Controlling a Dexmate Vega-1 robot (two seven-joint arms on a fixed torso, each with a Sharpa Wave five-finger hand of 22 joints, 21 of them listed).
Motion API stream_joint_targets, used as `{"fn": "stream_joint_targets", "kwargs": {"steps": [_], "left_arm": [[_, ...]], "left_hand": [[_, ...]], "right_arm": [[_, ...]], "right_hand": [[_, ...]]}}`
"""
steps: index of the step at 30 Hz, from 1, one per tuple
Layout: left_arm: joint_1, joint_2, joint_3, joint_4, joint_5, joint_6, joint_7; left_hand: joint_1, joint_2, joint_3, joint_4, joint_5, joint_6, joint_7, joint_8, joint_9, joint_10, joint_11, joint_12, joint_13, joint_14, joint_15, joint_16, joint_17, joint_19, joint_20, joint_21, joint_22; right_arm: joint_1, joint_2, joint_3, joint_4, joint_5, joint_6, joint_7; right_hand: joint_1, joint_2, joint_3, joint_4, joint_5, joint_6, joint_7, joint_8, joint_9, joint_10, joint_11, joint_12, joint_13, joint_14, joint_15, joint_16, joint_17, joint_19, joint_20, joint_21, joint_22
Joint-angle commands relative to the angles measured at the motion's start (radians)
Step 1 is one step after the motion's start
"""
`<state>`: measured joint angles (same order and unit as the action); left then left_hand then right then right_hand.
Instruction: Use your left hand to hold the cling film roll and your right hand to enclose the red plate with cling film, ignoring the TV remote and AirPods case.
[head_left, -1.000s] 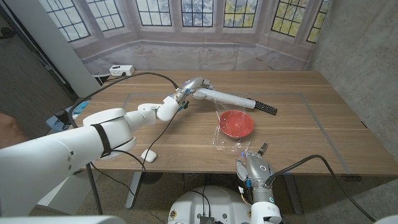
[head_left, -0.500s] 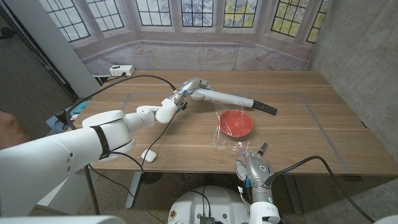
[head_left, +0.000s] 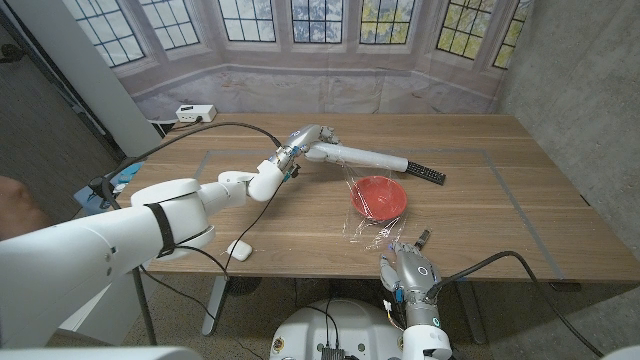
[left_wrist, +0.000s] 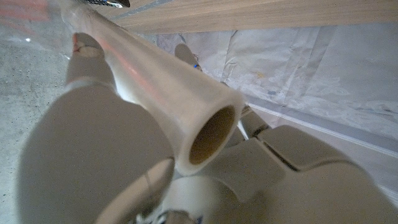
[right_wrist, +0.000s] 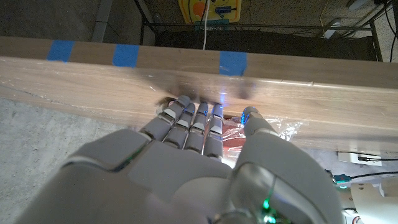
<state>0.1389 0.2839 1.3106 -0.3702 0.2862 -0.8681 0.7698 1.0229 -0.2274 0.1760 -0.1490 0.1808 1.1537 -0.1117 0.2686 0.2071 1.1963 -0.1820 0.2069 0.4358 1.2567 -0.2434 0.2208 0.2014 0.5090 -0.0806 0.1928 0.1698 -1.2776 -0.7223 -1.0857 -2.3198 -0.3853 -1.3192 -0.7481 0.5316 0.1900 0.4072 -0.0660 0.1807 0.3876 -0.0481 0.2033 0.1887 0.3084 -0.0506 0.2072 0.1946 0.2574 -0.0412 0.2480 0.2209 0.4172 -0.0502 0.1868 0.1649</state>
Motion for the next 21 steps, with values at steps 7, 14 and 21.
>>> {"fn": "stream_joint_targets", "kwargs": {"steps": [7,14,21], "left_arm": [[0.002,0.011,0.014,-0.002,0.040,-0.026,0.086],[0.007,0.021,0.013,-0.002,0.050,-0.031,0.109],[0.015,0.028,0.002,-0.001,0.029,-0.034,0.080]], "left_hand": [[0.325,0.330,-0.002,0.002,0.000,-0.024,-0.017,-0.006,0.002,-0.039,0.005,-0.013,-0.006,-0.049,0.001,-0.021,-0.002,-0.012,-0.006,0.000,0.005],[0.318,0.333,-0.006,0.006,0.000,-0.050,-0.020,-0.017,0.002,-0.064,0.000,-0.018,-0.012,-0.071,0.002,-0.021,0.001,-0.015,-0.007,0.000,0.005],[0.251,0.342,-0.019,0.036,0.000,-0.143,-0.028,-0.053,0.001,-0.158,-0.013,-0.033,-0.036,-0.199,0.022,-0.055,-0.022,-0.025,-0.001,0.000,0.003]], "right_arm": [[-0.008,-0.019,-0.003,-0.016,-0.008,-0.009,0.000],[0.002,-0.021,-0.010,-0.021,-0.009,-0.024,0.007],[0.027,-0.023,-0.031,-0.028,-0.013,-0.051,0.016]], "right_hand": [[-0.002,-0.011,0.006,-0.010,-0.004,0.007,0.004,-0.004,0.005,0.007,0.004,-0.003,0.002,0.011,-0.068,0.001,-0.003,0.014,-0.048,0.007,0.002],[-0.001,-0.017,0.004,-0.015,-0.004,0.006,0.005,-0.006,0.005,0.006,0.007,-0.003,0.002,0.008,-0.066,-0.002,-0.004,0.014,-0.043,0.007,0.002],[0.004,-0.033,-0.003,-0.031,-0.006,-0.021,0.021,-0.017,0.004,-0.015,0.017,-0.009,0.002,-0.007,-0.047,-0.014,-0.011,0.017,-0.020,0.006,0.002]]}}
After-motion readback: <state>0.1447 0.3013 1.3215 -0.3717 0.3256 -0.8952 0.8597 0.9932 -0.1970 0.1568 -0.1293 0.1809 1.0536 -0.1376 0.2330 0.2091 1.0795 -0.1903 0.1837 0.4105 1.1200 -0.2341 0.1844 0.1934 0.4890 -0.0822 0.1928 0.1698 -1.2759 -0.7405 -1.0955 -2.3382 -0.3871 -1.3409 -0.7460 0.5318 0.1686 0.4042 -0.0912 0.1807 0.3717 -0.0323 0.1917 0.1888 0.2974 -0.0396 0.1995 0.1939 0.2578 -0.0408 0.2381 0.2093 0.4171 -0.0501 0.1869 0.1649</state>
